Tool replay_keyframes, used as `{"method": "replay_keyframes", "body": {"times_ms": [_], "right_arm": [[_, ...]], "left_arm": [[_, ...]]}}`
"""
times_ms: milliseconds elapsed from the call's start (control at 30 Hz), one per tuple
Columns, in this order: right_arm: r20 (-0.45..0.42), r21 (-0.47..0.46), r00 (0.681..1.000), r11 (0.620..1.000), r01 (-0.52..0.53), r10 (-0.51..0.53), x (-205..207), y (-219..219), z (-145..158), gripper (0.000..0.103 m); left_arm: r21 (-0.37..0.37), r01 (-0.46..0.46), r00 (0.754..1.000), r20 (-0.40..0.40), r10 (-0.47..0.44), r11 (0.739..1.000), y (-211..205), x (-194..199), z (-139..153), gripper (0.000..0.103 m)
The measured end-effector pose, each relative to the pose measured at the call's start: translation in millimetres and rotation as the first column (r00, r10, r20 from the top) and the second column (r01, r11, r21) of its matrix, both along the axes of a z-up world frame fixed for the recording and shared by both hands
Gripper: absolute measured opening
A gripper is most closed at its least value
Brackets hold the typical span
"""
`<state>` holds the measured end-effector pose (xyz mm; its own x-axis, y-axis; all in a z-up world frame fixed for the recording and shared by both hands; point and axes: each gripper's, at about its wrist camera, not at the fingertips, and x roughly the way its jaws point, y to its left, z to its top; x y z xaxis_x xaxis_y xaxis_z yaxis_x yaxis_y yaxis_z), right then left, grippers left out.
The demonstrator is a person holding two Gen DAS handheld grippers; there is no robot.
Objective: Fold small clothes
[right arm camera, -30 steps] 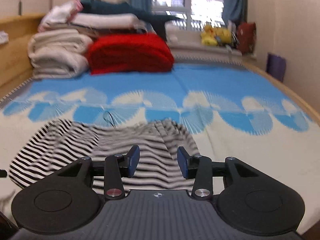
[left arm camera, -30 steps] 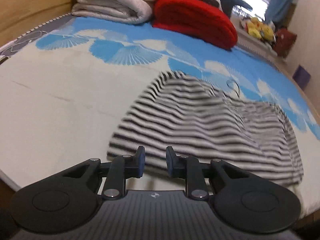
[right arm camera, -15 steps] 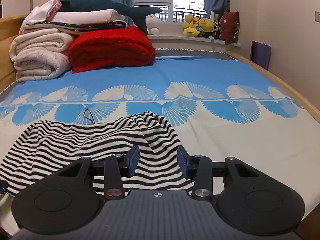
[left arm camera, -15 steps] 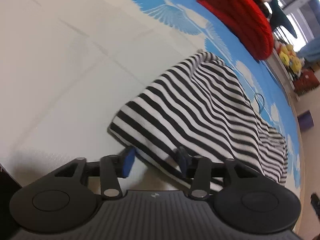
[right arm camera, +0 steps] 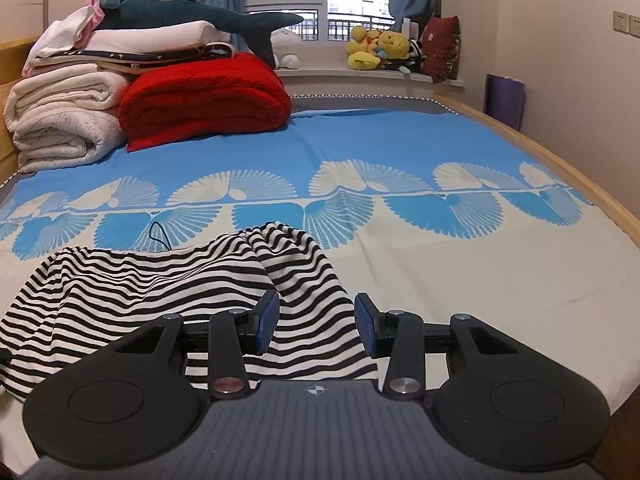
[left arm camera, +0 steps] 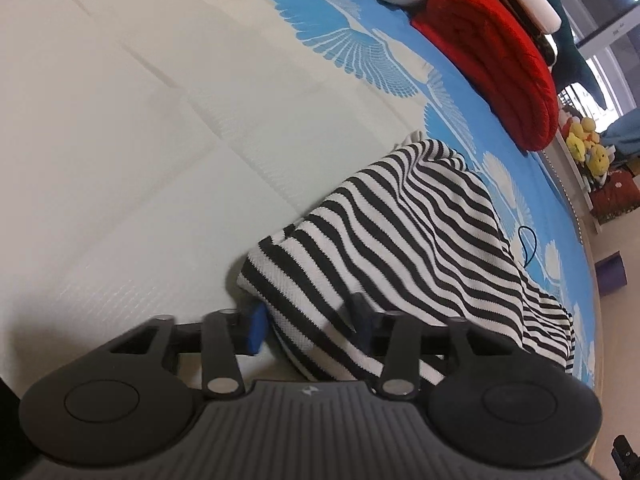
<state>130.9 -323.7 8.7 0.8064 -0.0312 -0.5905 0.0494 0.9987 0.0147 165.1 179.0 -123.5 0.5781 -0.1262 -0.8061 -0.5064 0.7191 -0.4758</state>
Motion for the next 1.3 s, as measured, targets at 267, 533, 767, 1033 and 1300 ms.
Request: {"method": "replay_keyframes", "body": {"times_ms": [267,533,767,1033,1300], "right_arm": [[-0.003,0.015,1.0,1.0,0.026,-0.026,-2.4,-8.1,0.9,0.043],[-0.02,0.099,0.998,0.993,0.069,-0.067,4.9,-2.1,0.8,0.043],[-0.015,0.117,0.998,0.992,0.057,-0.055,9.7,9.4,2.9,0.043],[-0.036,0.132,0.992,0.983,0.128,-0.124,12.3,-12.5,6.4,0.043],[0.049,0.083,0.988,0.986,0.143,-0.147,-2.8,-46.7,22.3,0.043]], "left_arm": [[0.042,0.07,0.997,0.027,-0.072,0.997,-7.8,4.6,15.8,0.013],[0.085,0.087,0.986,0.133,-0.098,0.993,14.7,-11.6,55.4,0.01],[0.166,0.019,1.0,0.008,-0.021,0.986,47.5,-30.6,53.9,0.01],[0.378,0.151,0.984,0.028,-0.174,0.913,-2.5,-16.9,108.7,0.01],[0.473,0.391,0.823,0.205,-0.53,0.79,-186.3,6.4,177.0,0.006]]}}
